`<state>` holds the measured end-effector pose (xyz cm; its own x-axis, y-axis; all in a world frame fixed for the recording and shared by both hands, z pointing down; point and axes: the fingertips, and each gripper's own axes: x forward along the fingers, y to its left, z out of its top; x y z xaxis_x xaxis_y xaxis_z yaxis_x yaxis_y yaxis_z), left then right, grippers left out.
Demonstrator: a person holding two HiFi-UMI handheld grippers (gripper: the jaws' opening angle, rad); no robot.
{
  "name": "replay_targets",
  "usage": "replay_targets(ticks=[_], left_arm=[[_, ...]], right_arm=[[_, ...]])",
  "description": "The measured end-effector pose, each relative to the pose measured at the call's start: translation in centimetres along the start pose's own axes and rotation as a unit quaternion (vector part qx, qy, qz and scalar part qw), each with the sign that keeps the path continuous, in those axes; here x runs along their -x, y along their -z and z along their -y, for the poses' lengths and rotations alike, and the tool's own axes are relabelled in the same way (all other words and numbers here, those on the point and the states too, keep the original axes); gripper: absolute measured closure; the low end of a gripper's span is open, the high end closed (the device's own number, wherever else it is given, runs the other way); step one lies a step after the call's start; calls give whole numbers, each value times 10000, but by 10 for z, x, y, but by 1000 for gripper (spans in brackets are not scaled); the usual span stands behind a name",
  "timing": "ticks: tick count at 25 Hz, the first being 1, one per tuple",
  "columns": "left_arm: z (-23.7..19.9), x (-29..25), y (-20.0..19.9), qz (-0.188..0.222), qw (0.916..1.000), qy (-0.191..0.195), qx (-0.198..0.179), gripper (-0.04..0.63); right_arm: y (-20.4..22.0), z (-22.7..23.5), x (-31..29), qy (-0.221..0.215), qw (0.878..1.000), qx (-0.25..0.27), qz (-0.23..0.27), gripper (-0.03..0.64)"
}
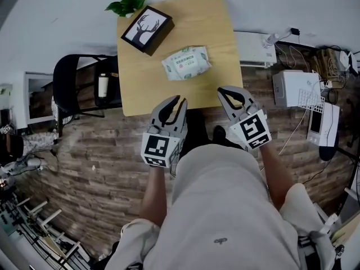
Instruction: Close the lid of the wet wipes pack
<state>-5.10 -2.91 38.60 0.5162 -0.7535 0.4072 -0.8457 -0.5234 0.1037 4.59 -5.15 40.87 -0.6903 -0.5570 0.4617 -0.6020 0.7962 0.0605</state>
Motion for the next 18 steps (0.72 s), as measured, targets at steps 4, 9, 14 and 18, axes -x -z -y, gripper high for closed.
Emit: replay_targets(ticks=[4,9,14,18], left_arm=[[35,21,0,151,9998,-100,4,546],[72,46,2,289,9994,-167,57,554],[96,60,3,390,9989,-266,9,563],[104,70,-5,544,9978,-369,-52,578]], right_arm=[[0,-10,41,-13,9996,-175,215,618],[-9,-27,83,-28,9983,-304,499,618],[-11,-35,112,-7,9973,-261,682,618],[-12,-38,127,9,9967,-265,773,618]])
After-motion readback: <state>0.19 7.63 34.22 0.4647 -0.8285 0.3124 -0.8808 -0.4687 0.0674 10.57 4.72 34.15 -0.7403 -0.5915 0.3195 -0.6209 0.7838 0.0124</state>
